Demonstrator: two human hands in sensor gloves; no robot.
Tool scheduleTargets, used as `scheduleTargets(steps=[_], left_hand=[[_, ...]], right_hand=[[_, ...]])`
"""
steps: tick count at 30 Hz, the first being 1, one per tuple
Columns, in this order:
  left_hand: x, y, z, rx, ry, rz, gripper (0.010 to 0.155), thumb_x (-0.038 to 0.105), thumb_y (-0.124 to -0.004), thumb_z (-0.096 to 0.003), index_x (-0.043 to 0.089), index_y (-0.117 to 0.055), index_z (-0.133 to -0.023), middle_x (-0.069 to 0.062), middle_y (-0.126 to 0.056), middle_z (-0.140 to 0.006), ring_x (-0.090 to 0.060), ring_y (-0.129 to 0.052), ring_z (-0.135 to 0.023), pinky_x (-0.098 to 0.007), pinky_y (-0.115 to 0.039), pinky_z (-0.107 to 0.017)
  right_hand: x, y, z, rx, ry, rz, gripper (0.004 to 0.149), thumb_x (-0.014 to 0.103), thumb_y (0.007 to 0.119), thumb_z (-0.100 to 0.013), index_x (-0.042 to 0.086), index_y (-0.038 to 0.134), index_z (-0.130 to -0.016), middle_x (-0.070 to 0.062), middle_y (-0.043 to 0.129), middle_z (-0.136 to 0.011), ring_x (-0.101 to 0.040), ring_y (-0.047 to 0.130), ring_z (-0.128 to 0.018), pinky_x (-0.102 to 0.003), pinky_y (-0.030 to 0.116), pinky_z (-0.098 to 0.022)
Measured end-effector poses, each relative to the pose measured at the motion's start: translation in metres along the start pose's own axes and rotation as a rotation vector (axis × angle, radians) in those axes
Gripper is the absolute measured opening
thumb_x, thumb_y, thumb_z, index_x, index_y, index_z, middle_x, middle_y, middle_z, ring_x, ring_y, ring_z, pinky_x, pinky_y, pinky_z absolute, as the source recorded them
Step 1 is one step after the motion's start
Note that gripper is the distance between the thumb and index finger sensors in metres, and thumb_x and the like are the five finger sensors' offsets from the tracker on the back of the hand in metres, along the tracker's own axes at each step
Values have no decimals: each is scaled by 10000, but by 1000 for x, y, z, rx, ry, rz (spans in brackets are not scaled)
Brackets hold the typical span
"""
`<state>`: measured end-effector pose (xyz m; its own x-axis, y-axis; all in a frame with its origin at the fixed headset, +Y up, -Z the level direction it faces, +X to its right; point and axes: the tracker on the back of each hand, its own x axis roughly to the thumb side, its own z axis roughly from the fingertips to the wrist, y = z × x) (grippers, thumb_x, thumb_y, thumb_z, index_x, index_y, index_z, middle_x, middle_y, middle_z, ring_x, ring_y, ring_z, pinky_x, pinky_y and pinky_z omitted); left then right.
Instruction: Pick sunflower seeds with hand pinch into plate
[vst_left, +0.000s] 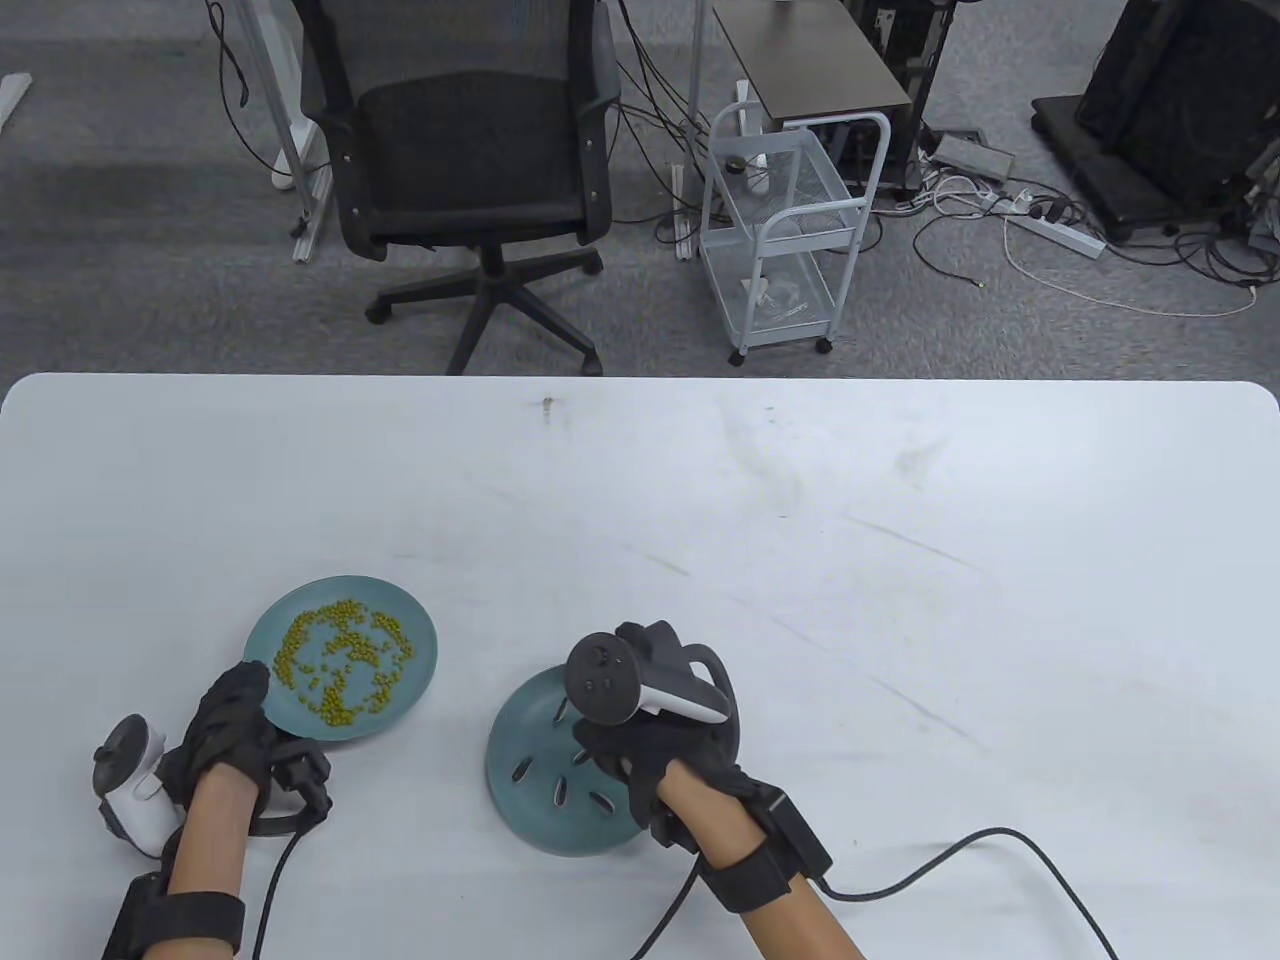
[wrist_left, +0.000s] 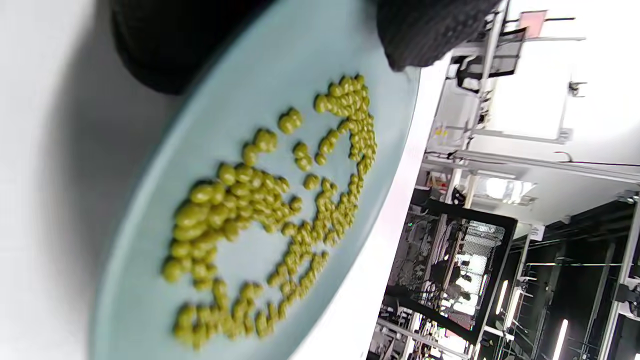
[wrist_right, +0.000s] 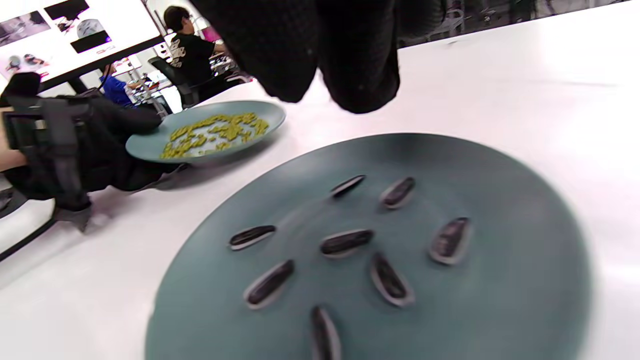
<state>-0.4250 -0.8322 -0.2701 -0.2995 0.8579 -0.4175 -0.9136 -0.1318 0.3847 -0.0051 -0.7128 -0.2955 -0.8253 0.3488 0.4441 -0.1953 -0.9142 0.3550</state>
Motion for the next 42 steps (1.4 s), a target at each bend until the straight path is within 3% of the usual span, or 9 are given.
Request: scheduleTargets(steps=[5, 14, 18, 23, 26, 30, 34, 37, 42], left_hand=[[0, 2, -1, -43, 28, 24, 563, 362, -650, -583, 183, -463, -1083, -140, -666, -1020, -356, -850, -783, -468, -740, -538], [4, 11, -3, -82, 1, 82, 624, 330, -635, -602, 222, -288, -1108, -172, -530, -1109, -391, -759, -885, -500, -683, -609], [13, 24, -2, 40, -106, -68, 608, 294, -631, -593, 177, -304, -1093, -203, -528, -1089, -398, -760, -843, -491, -683, -564], [29, 38, 11, 266, -164, -300, 590, 303, -654, -575, 174, -387, -1084, -190, -529, -1092, -408, -730, -822, -483, -654, -555], [35, 39, 15, 293, -207, -351, 580, 339, -636, -582, 238, -390, -1097, -202, -492, -1099, -417, -697, -837, -481, -634, -567], [56, 20, 25, 186, -369, -381, 577, 407, -628, -604, 330, -364, -1111, -209, -404, -1123, -434, -618, -878, -494, -579, -603], [82, -28, 60, 50, -691, -547, 575, 444, -666, -594, 275, -439, -1094, -163, -530, -1102, -394, -707, -853, -497, -625, -595], [83, -67, 87, -113, -845, -605, 601, 502, -688, -573, 298, -462, -1091, -124, -604, -1095, -362, -765, -841, -509, -652, -600], [54, -111, 95, -411, -664, -799, 670, 564, -689, -575, 341, -364, -1116, -138, -407, -1178, -457, -542, -971, -641, -431, -689]], right_hand=[[-39, 5, 41, -61, 81, 47, 389, 192, 865, -518, -116, 879, -756, -381, 465, -1081, -680, 334, -955, -794, 268, -636], [-125, 9, 109, -137, 179, -153, 451, 196, 870, -515, -143, 844, -810, -391, 473, -1074, -688, 345, -944, -796, 279, -627], [-138, 5, 106, -222, 144, -294, 454, 185, 865, -517, -158, 835, -813, -399, 481, -1064, -694, 352, -933, -798, 286, -617], [-133, 4, 105, -184, 127, -259, 467, 202, 861, -522, -151, 826, -826, -397, 475, -1068, -694, 352, -934, -796, 287, -619], [-129, -2, 109, -204, 106, -264, 467, 198, 856, -523, -146, 819, -836, -395, 468, -1071, -691, 346, -937, -794, 284, -620], [-129, -13, 120, -299, 77, -298, 504, 231, 850, -532, -144, 795, -864, -401, 455, -1077, -696, 329, -938, -798, 275, -621], [-136, -19, 125, -384, -149, -446, 736, 528, 670, -567, -12, 582, -1060, -394, 329, -1122, -687, 222, -956, -812, 199, -606], [-141, -18, 128, -427, -205, -558, 792, 611, 577, -567, 76, 400, -1123, -363, 248, -1152, -694, 211, -968, -848, 192, -577], [-151, -7, 126, -376, -127, -548, 852, 663, 525, -562, 120, 161, -1109, -306, 85, -1153, -703, 168, -972, -873, 198, -549]])
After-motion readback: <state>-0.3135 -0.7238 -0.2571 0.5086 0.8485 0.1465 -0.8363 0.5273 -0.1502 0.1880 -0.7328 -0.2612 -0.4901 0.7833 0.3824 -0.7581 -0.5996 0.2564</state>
